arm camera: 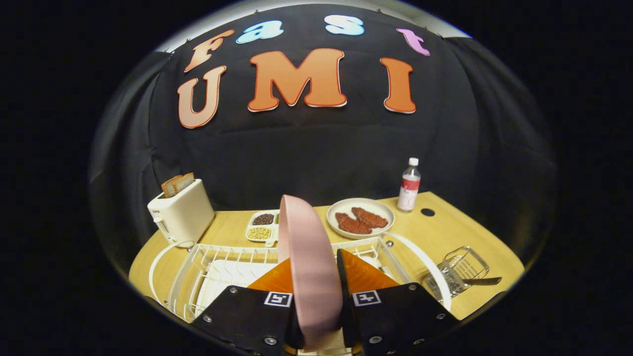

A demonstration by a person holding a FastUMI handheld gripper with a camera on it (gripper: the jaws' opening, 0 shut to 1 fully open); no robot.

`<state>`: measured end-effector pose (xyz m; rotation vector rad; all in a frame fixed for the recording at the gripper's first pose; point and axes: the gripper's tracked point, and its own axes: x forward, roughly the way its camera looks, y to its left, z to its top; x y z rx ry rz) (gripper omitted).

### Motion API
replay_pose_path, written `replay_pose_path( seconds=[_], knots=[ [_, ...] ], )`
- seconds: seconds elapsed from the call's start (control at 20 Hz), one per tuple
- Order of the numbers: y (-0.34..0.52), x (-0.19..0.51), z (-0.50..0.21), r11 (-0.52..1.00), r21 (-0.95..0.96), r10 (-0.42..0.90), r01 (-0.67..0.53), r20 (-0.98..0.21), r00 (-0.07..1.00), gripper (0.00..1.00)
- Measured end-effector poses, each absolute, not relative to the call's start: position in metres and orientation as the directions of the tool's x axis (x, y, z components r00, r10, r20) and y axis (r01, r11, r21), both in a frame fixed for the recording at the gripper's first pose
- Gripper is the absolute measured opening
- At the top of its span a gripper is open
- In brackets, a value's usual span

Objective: Take the plate from the dish rack, then take the spoon from the basket and place it into the plate.

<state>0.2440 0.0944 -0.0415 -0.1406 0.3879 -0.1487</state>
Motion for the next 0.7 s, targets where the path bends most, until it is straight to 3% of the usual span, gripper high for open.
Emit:
replay_pose_path(
  seconds=[0.7],
  knots=[
    [0.075, 0.223, -0.008, 0.977, -0.130, -0.203, 0.170, -0.314, 0.927, 0.29]
  ],
)
